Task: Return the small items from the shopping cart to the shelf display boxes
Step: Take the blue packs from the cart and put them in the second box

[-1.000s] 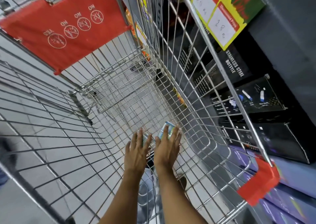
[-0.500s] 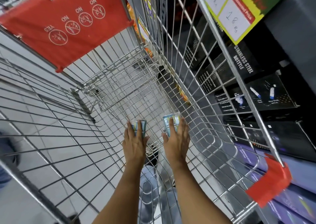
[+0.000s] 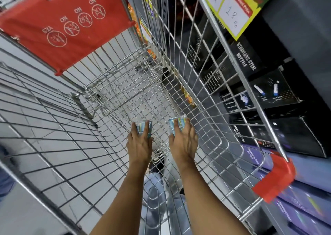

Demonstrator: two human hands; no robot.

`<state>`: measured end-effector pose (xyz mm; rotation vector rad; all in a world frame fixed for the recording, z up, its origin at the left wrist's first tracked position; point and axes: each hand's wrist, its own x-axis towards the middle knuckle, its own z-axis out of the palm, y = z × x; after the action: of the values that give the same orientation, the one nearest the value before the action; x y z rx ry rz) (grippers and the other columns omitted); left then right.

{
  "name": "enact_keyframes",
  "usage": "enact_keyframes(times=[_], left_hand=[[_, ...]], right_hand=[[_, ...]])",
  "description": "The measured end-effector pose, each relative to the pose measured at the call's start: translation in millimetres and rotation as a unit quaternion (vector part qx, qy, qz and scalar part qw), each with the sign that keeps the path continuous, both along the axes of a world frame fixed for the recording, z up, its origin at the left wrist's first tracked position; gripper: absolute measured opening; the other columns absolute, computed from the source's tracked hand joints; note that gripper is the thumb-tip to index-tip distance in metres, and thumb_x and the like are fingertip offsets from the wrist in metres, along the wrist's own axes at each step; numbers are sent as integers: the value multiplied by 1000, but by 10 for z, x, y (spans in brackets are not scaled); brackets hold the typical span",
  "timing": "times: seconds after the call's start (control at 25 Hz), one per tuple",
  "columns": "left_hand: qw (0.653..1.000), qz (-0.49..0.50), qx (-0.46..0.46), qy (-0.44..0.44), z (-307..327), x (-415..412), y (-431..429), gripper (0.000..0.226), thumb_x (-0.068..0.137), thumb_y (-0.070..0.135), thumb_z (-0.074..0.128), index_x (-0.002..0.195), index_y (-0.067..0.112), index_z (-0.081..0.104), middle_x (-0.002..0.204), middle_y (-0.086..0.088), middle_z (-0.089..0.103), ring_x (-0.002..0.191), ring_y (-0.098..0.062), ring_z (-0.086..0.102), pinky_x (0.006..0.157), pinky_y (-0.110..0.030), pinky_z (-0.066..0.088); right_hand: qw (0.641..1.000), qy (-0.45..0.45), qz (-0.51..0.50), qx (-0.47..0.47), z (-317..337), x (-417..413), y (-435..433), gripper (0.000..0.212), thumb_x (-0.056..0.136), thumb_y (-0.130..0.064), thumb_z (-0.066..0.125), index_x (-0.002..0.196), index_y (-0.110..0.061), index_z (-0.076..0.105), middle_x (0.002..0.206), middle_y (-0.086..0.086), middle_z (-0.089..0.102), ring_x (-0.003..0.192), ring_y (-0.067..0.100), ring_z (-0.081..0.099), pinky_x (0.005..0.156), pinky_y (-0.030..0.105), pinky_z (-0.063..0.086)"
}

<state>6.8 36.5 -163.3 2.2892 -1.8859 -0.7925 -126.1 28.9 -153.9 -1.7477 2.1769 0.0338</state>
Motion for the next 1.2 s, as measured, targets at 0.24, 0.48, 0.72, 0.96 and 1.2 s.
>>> enact_keyframes(times=[0.24,0.48,0.72,0.96,1.2], left_hand=[[995,-2,-91,51,649,-67,-282,60,85,16,65,138,20,37,142,-34,26,118,-52,38,94,-57,40],[975,3,-215,59,2029,-40,-566,56,84,14,65,136,14,42,139,-36,29,120,-53,35,94,-58,38],[932,-46,-345,98,3268,-376,-743,57,83,13,66,135,12,43,141,-35,26,123,-50,32,97,-56,33],[894,-142,-409,118,4090,-1312,-675,56,85,21,64,136,13,42,138,-37,30,124,-49,33,98,-54,34],[868,-284,-374,163,4339,-2565,-126,51,87,22,59,135,14,42,140,-33,30,122,-52,32,96,-58,33]], right_hand=[[1000,-2,-12,-29,734,-111,-65,60,88,-36,58,141,-25,33,149,20,26,121,30,40,92,41,43],[987,-18,-8,-159,2011,-74,-151,61,56,-34,85,113,-23,65,124,16,59,95,31,62,68,37,54],[956,-13,-11,-292,3243,-212,-219,58,62,-35,79,116,-23,63,123,16,60,93,30,61,66,33,54],[923,22,-63,-380,4001,-1089,37,59,62,-26,79,117,-15,61,125,22,56,94,36,59,69,38,54],[899,91,-181,-388,4304,-2168,710,60,60,-22,80,116,-11,61,123,24,57,87,39,60,70,41,53]])
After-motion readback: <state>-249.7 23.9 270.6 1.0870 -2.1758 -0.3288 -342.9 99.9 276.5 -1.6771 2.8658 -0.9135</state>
